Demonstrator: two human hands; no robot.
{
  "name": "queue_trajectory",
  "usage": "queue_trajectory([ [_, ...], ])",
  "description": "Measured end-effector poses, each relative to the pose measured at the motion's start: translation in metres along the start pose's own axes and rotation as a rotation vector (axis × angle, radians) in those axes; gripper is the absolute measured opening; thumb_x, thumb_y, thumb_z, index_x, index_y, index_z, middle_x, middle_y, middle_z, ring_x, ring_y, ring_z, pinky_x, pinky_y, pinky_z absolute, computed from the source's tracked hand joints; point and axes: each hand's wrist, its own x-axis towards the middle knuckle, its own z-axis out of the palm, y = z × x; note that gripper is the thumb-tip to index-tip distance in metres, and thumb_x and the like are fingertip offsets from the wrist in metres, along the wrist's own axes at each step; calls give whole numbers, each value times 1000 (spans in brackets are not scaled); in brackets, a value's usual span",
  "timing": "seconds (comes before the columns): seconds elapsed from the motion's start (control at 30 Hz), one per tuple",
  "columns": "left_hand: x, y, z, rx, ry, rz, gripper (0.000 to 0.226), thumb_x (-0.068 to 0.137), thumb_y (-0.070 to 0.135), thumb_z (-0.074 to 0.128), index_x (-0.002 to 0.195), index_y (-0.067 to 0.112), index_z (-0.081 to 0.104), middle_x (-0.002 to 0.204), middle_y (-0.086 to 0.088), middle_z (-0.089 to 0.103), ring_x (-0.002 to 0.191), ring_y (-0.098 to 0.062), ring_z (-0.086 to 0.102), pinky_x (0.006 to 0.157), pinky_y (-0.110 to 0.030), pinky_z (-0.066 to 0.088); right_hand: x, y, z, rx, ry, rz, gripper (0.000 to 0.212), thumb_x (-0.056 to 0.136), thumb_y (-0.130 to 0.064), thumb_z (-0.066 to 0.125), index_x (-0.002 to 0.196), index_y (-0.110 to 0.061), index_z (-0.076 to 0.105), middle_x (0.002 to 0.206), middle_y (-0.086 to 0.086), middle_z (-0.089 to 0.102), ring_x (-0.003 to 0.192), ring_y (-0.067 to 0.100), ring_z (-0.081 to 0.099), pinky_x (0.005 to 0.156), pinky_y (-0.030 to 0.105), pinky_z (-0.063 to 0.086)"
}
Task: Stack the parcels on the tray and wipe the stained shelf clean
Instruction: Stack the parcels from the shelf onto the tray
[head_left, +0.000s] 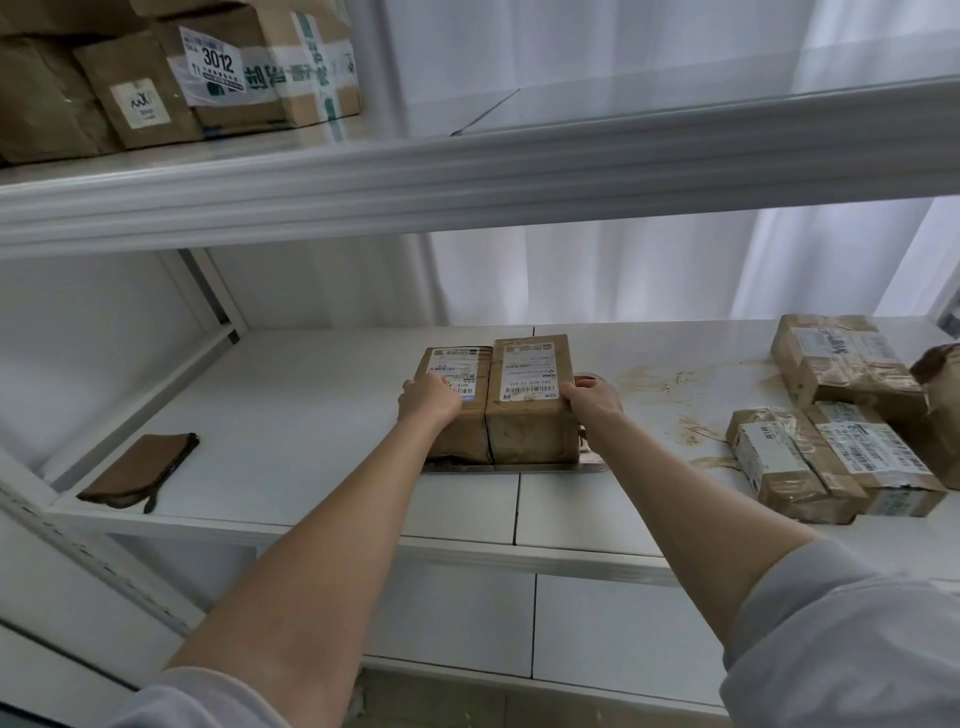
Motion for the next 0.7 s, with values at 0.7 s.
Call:
queue_trajectory([
  [0.7, 4, -44, 2, -527, -251, -415, 80, 90, 67, 33, 149, 15, 21, 153, -13, 29, 136, -37, 33, 105, -52, 37, -2, 2, 18, -26, 13, -3, 43, 93, -28, 57, 133, -11, 52, 124, 6, 62, 107, 22, 57, 85, 31, 47],
])
